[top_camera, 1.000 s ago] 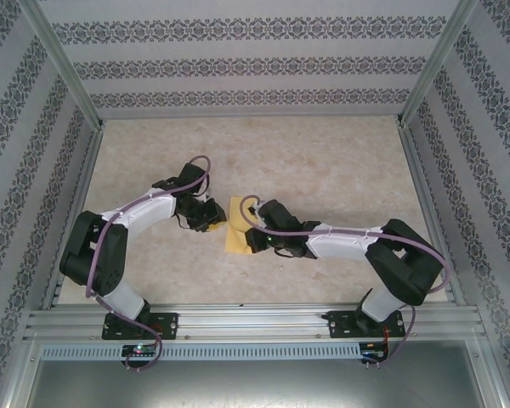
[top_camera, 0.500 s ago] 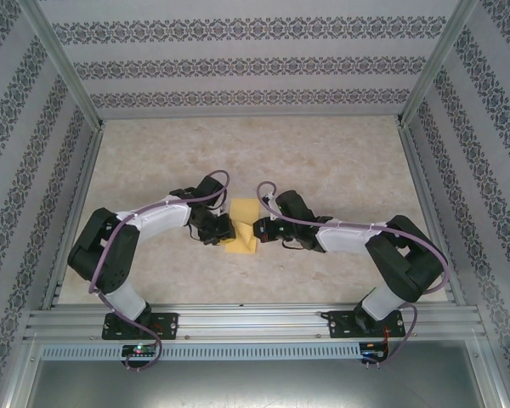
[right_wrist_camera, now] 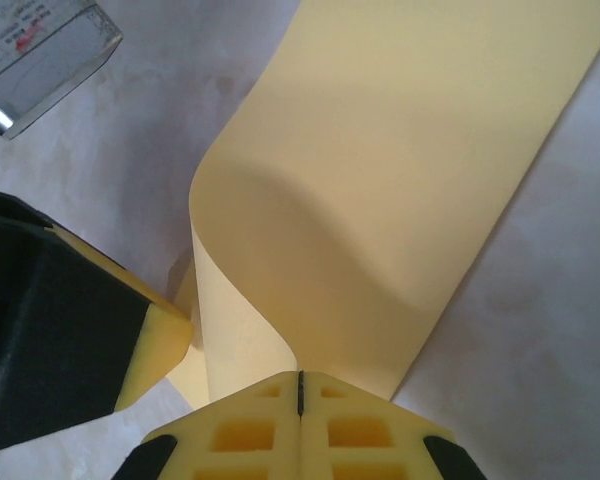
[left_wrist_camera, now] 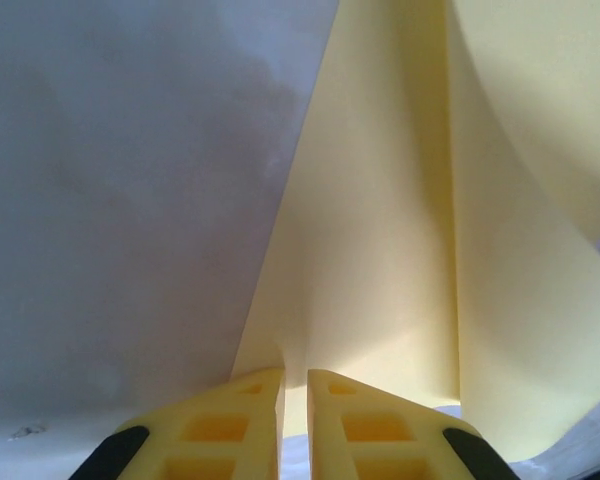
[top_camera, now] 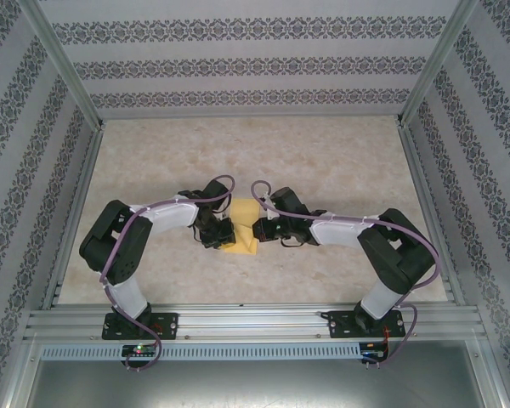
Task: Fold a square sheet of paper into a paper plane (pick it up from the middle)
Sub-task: Fold the triangle a second time at the center of the table.
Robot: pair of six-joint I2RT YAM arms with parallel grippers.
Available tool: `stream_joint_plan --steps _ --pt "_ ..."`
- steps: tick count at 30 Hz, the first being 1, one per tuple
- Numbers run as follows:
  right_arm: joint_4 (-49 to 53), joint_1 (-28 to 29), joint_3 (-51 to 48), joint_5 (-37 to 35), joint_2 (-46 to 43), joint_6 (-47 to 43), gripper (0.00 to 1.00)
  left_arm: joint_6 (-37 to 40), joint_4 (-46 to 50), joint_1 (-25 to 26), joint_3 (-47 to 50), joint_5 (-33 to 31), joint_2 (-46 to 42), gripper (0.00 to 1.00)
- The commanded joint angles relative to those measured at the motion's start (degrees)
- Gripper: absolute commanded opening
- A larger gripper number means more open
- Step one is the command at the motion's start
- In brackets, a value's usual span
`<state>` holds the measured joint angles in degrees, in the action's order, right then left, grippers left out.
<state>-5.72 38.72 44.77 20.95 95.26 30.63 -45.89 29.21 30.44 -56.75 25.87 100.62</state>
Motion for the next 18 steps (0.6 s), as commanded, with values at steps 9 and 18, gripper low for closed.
stream_joint_plan --steps 9,18 --pt "9.95 -0.87 7.04 -3.78 3.58 -6.19 0.04 -0.14 1.03 0.86 -0.87 -2.84 1.51 0.15" --pt "13.76 -0.96 11.2 -5.39 6.22 -8.18 0.04 0.15 1.64 0.94 -0.97 -2.97 1.41 0.15"
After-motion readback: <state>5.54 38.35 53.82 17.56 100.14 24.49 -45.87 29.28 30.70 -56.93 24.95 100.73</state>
